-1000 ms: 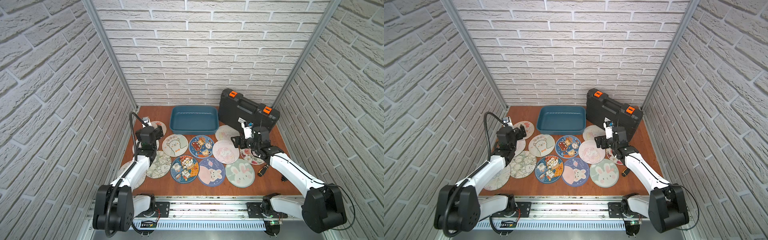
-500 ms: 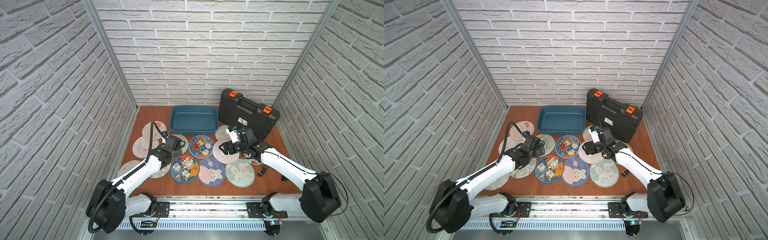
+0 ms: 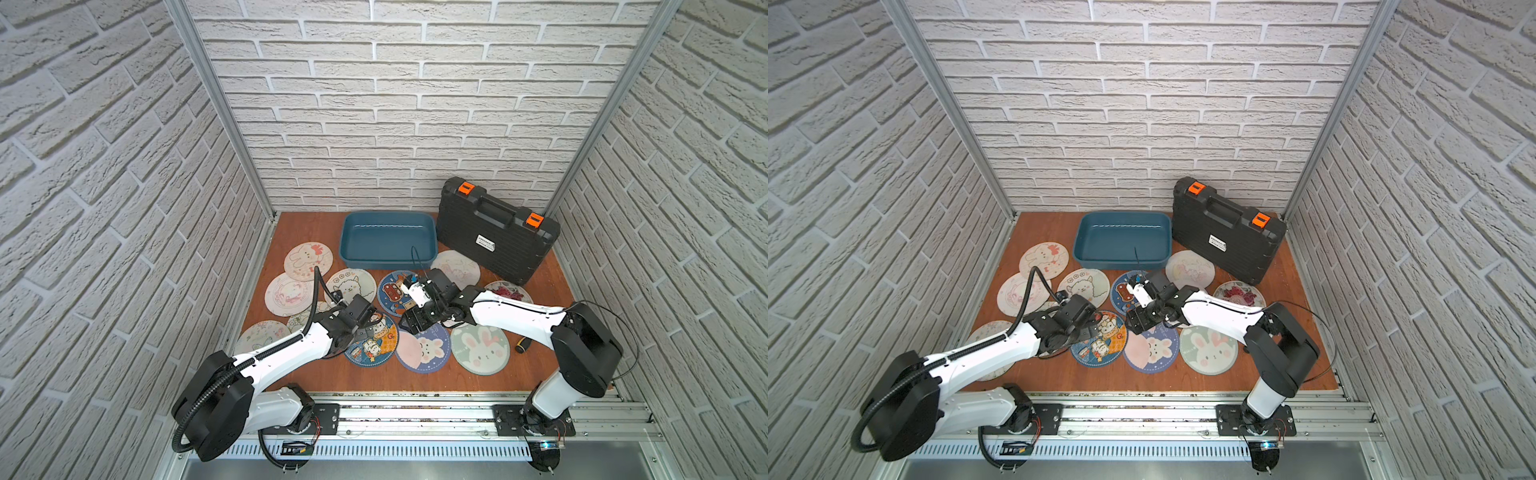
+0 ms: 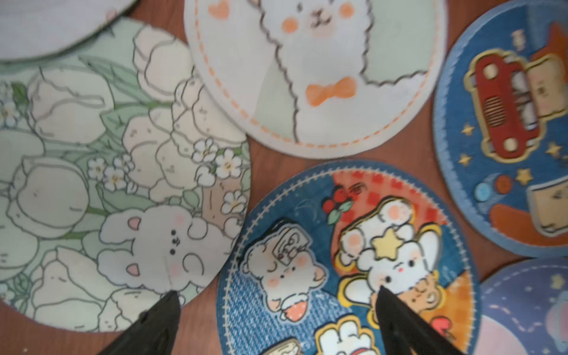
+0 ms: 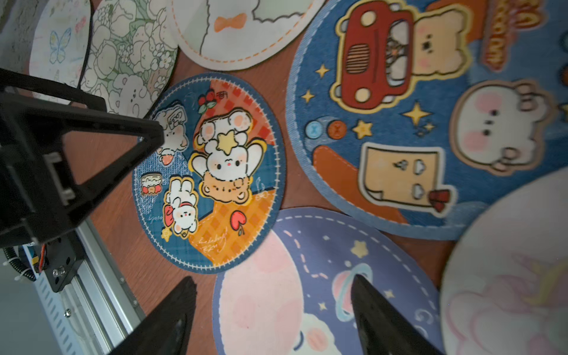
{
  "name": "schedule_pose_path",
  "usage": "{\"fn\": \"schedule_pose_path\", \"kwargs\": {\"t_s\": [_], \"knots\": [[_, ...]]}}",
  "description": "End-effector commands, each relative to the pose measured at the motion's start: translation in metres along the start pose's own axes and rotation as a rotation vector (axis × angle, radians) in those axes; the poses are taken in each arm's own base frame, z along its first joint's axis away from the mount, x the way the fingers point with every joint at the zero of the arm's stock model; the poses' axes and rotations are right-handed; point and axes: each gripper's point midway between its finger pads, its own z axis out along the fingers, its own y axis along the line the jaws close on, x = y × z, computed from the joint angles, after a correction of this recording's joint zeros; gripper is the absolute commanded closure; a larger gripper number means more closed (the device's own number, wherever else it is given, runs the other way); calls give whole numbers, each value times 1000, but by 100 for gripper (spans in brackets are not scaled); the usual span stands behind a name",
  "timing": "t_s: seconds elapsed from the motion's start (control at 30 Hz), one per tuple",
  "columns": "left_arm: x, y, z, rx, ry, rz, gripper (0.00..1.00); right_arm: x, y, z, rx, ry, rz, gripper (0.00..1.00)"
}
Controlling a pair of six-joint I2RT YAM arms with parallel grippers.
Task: Put the coasters into the storage box
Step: Pick up the coaster from the center of the board.
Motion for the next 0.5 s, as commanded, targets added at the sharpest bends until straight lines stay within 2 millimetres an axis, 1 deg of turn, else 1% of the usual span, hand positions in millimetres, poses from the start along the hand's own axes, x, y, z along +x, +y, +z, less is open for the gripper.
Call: {"fn": "schedule_pose_path", "kwargs": {"t_s": [0.0, 0.13, 0.47], "knots": [[8, -3, 3, 38, 15, -90, 2, -15, 20, 8, -45, -29, -20, 21], [14, 4, 8, 20, 20, -99, 2, -16, 24, 20, -60, -11, -17, 22], [19, 1, 20, 11, 28, -110, 2, -17, 20, 44, -59, 17, -6, 25]]}}
